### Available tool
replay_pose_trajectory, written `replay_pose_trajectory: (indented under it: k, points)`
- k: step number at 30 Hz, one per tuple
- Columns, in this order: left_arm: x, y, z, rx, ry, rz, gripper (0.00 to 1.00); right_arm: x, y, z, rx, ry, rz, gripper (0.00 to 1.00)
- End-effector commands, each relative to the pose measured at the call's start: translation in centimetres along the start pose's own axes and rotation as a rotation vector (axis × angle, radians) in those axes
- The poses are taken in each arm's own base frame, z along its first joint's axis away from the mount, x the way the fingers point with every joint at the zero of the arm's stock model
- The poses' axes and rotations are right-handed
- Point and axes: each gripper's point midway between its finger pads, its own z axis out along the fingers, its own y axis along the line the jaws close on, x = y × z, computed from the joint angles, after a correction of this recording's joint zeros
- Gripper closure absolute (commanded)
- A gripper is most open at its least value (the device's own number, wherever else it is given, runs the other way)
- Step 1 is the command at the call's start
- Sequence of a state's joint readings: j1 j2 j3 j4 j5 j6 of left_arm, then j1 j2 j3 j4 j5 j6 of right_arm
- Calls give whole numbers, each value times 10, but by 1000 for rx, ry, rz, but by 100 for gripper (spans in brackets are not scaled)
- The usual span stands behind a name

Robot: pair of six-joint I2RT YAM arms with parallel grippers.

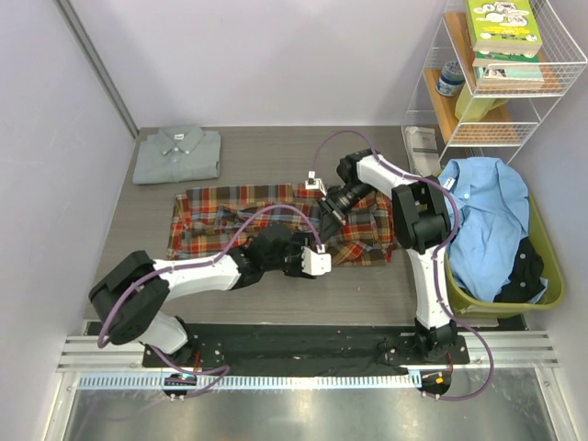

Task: Fold and stack the long sleeve shirts
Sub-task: Fold the shirt

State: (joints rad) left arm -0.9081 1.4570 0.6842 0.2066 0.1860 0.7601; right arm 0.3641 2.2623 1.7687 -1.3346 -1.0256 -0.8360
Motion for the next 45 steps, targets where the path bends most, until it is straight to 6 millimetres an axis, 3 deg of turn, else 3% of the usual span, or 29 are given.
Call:
replay_pose_trajectory:
  k: [1, 5, 6, 7, 8, 9, 11, 12, 13, 14, 15, 16, 17, 18, 20, 21, 22, 23, 25, 27, 28, 32, 35, 39, 41, 42, 43, 44, 45]
  points:
    - [-30, 36, 10, -118, -84, 12, 37, 12, 29, -3, -96, 22, 149, 99]
    - [-22, 44, 18, -147, -47, 2, 49, 9, 33, -4, -100, 11, 152, 97]
    - [-16, 41, 21, -129, -20, -16, 63, 7, 35, -6, -97, 6, 146, 96]
    - [-13, 46, 20, -136, -8, -30, 72, 6, 35, -7, -94, 5, 147, 91]
    - [-18, 54, 19, -143, -12, -40, 96, 5, 36, -8, -90, 4, 147, 86]
    - [-17, 50, 13, -104, 9, -60, 100, 3, 36, -10, -75, 7, 145, 76]
    - [-31, 68, 1, -100, -13, -120, 100, -4, 36, -19, -48, -7, 129, 48]
    - [-30, 65, -11, -54, 7, -160, 100, -14, 32, -33, -5, -32, 109, 39]
    - [-47, 86, -21, -50, -43, -215, 100, -22, 29, -46, 25, -57, 126, 25]
    - [-51, 97, -27, -56, -46, -241, 100, -31, 25, -60, 58, -87, 120, 1]
    - [-47, 94, -34, -8, -7, -277, 100, -52, 18, -96, 144, -162, 71, 0]
    - [-56, 125, -42, -42, -21, -292, 100, -63, 17, -117, 181, -210, 84, 0]
    - [-55, 137, -44, -46, -8, -307, 100, -75, 15, -137, 214, -266, 68, 0]
    - [-49, 143, -46, -39, 23, -329, 100, -89, 13, -178, 290, -364, 38, 0]
    - [-46, 187, -46, -95, 30, -333, 100, -106, 24, -219, 380, -480, 5, 0]
    - [-43, 199, -46, -111, 46, -338, 100, -102, 23, -226, 399, -503, 23, 0]
    - [-49, 233, -53, -179, 29, -332, 100, -99, 23, -241, 428, -543, 28, 0]
    - [-37, 241, -40, -178, 50, -345, 100, -98, 24, -252, 462, -570, 3, 0]
    - [-39, 281, -42, -261, 31, -327, 100, -87, 37, -256, 488, -579, -4, 4]
    - [-21, 304, -25, -312, 50, -340, 100, -74, 46, -250, 514, -555, -24, 9]
    - [-27, 327, -33, -360, 24, -323, 100, -68, 47, -247, 518, -548, -25, 18]
    - [-16, 370, -23, -484, -9, -266, 100, -45, 44, -227, 507, -531, 13, 43]
    - [-9, 383, -20, -523, -30, -248, 100, -26, 36, -203, 449, -517, 76, 50]
    - [-11, 380, -20, -505, -54, -251, 100, -7, 26, -172, 384, -477, 139, 55]
    - [-20, 365, -26, -452, -94, -240, 100, -4, 22, -162, 382, -458, 144, 55]
    - [-10, 349, -21, -414, -80, -258, 100, -3, 19, -162, 391, -453, 146, 56]
    - [-30, 344, -38, -396, -134, -235, 100, -5, 19, -151, 391, -420, 132, 57]
    - [-33, 334, -40, -367, -143, -227, 100, -4, 15, -148, 397, -409, 134, 57]
    - [-24, 313, -39, -315, -132, -238, 100, -3, 12, -145, 404, -396, 136, 58]
